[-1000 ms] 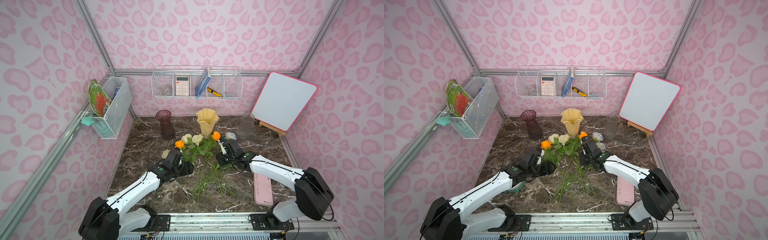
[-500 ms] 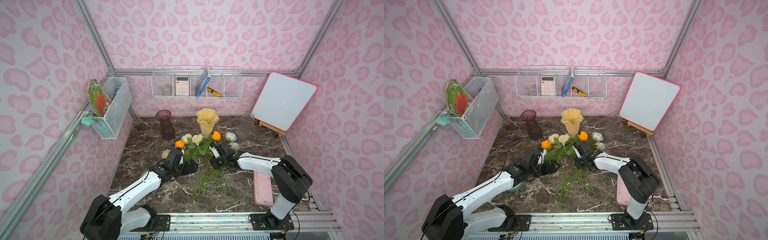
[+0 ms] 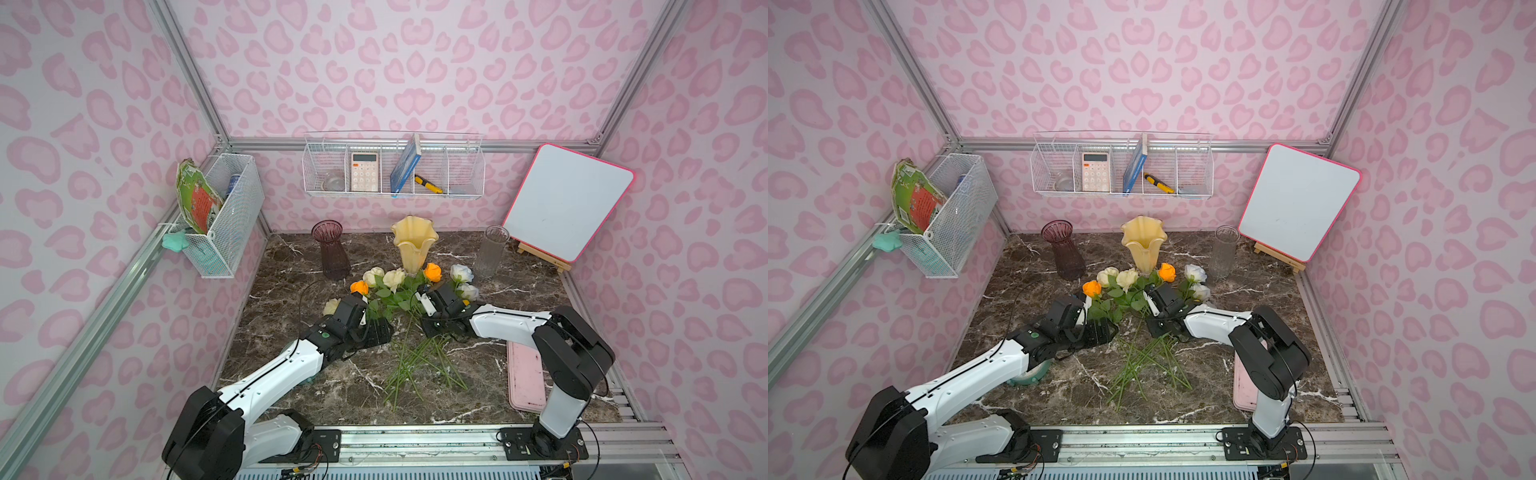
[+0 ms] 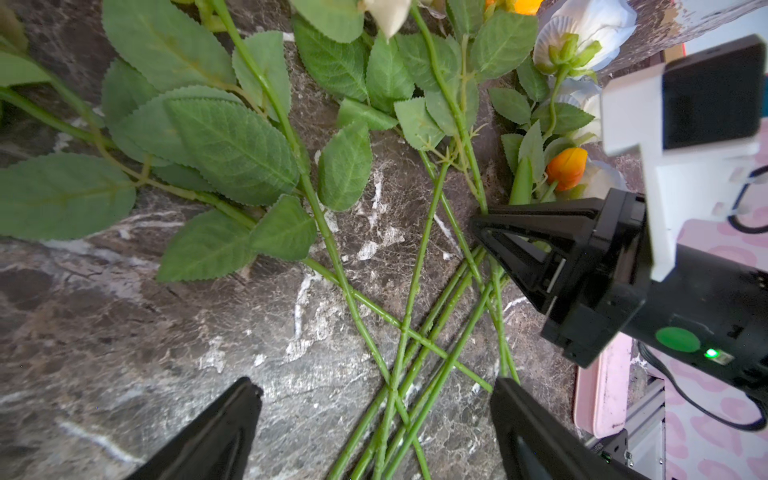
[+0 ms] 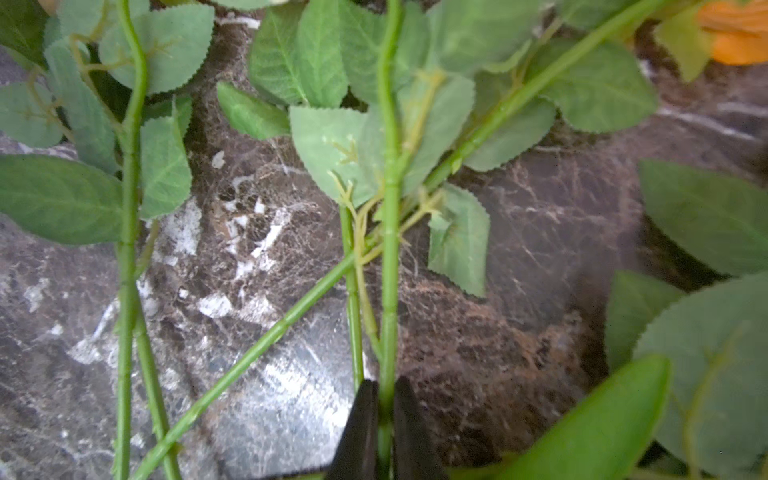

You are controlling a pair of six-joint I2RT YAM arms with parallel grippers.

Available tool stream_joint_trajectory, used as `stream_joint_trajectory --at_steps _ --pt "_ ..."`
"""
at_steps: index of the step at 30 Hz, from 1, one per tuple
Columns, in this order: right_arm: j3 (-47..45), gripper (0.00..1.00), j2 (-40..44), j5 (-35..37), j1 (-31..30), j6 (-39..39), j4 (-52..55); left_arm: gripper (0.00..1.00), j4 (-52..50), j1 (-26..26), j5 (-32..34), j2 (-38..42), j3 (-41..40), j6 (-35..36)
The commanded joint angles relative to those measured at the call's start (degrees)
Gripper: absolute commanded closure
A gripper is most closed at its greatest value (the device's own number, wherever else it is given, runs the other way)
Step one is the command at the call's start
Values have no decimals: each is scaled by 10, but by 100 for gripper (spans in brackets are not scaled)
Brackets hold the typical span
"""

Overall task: Arrange the flowers in different vases according to their colors
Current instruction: Pick up the flower at the center of the board.

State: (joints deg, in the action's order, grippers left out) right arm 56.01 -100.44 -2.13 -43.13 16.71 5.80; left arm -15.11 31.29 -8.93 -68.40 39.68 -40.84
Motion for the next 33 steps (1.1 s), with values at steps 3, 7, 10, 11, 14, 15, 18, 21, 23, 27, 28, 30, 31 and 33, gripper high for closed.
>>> stream_joint_trajectory --at_steps 3,7,10,11,14,15,18,21,23,27,28,30,31,33 --pt "-19 97 49 7 -2 14 -26 9 -30 0 29 9 16 22" --pt "-23 99 105 9 -8 17 -27 9 -28 0 34 34 14 28" --pt "-20 100 150 23 -10 22 -16 9 -24 0 25 53 10 46" --pt "-20 100 166 29 -9 24 -9 9 -24 0 18 56 10 55" --pt "-20 100 222 48 -10 29 10 10 -36 0 -4 45 24 93" --pt "-19 100 242 59 -10 30 20 11 -51 1 -10 32 39 106" --pt "-22 100 309 106 -8 35 42 13 -101 14 -1 -20 96 142" --pt "-14 100 370 117 22 39 77 14 -146 35 26 -88 157 168" --pt "-5 100 395 96 56 40 101 15 -164 51 42 -134 195 182" --pt "6 100 419 86 94 23 123 17 -188 78 76 -224 258 197" --pt "8 100 423 85 100 21 124 17 -194 80 83 -246 271 200" --pt "9 100 431 77 115 19 121 20 -200 82 90 -280 294 203" --pt "9 100 435 72 124 18 117 20 -201 83 98 -293 302 203" --pt "10 100 438 62 139 15 116 21 -204 84 114 -313 317 203"
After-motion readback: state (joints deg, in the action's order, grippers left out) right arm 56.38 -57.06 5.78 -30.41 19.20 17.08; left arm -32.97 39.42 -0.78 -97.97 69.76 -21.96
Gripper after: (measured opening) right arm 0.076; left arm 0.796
